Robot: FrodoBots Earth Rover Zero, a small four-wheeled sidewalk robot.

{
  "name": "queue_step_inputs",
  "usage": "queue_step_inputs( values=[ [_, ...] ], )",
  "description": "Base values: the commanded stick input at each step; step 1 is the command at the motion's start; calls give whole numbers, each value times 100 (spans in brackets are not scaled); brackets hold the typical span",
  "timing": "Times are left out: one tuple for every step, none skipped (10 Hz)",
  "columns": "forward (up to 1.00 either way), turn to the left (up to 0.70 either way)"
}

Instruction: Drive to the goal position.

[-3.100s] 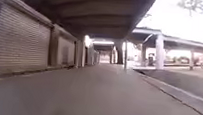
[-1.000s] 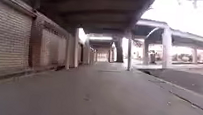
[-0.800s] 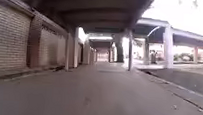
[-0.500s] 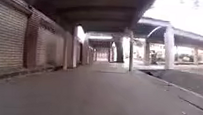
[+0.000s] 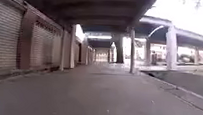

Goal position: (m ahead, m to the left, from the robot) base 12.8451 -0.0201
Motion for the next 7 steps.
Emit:
queue_step_inputs(
  values=[
    [70,0],
    [70,0],
    [70,0],
    [70,0],
    [70,0],
    [70,0],
    [70,0]
  ],
)
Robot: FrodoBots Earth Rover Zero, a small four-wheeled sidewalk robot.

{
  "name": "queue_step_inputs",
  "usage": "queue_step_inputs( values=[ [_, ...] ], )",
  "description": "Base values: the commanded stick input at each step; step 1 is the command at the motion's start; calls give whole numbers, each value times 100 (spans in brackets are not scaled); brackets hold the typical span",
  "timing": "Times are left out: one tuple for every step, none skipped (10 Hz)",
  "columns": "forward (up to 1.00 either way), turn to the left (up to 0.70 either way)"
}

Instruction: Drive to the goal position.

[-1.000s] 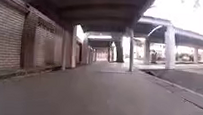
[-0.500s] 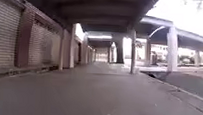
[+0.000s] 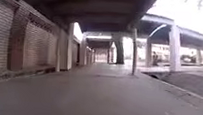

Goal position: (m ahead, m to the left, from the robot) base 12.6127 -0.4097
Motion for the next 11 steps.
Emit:
queue_step_inputs(
  values=[
    [70,0],
    [70,0],
    [70,0],
    [70,0],
    [70,0],
    [70,0],
    [70,0],
    [70,0],
    [70,0],
    [70,0],
    [70,0]
  ],
)
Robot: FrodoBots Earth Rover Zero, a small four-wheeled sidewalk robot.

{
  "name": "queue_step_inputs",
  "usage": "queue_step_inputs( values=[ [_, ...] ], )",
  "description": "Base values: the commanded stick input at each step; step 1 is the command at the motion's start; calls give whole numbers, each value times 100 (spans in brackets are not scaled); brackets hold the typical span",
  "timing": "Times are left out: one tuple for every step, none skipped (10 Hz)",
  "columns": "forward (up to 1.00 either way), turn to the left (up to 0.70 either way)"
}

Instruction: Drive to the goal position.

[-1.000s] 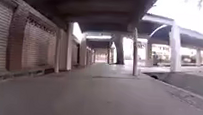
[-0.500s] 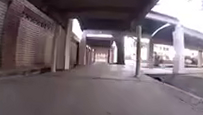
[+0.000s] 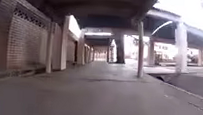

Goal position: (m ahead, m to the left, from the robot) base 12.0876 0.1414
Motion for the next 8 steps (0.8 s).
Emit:
queue_step_inputs(
  values=[
    [70,0],
    [70,0],
    [70,0],
    [70,0],
    [70,0],
    [70,0],
    [70,0],
    [70,0]
  ],
)
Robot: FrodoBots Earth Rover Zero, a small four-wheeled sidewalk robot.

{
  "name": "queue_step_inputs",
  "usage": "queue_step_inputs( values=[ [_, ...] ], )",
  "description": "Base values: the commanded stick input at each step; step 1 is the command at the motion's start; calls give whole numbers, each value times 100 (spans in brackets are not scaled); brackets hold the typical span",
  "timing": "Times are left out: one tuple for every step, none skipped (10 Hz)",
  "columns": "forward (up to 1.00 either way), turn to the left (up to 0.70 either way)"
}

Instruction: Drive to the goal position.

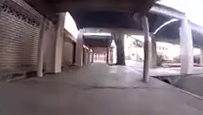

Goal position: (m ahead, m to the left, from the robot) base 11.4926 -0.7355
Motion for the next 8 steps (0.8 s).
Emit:
queue_step_inputs(
  values=[
    [70,0],
    [70,0],
    [70,0],
    [70,0],
    [70,0],
    [70,0],
    [70,0],
    [70,0]
  ],
)
